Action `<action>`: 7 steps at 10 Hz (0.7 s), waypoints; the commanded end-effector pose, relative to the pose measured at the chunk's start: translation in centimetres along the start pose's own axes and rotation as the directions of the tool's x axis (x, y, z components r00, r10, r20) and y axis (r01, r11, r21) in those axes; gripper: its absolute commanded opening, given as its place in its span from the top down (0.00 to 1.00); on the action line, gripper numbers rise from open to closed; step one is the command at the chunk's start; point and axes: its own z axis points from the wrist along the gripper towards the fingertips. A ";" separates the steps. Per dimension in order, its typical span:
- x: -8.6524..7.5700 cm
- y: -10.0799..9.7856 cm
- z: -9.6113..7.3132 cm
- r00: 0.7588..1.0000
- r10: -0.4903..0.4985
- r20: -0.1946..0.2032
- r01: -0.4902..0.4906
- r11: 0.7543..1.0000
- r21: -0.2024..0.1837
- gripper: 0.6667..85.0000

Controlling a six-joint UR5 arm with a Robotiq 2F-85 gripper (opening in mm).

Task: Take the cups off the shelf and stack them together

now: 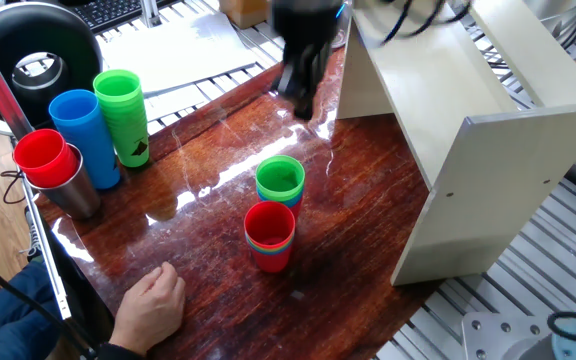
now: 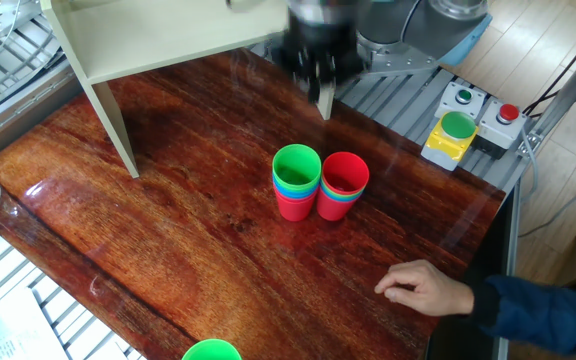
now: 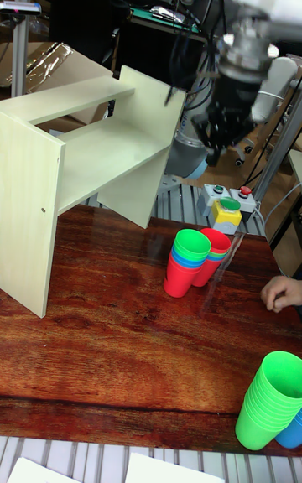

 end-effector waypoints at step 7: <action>0.5 -1.4 -3.4 0.992 0.109 0.067 -0.108 0.994 -0.019 0.99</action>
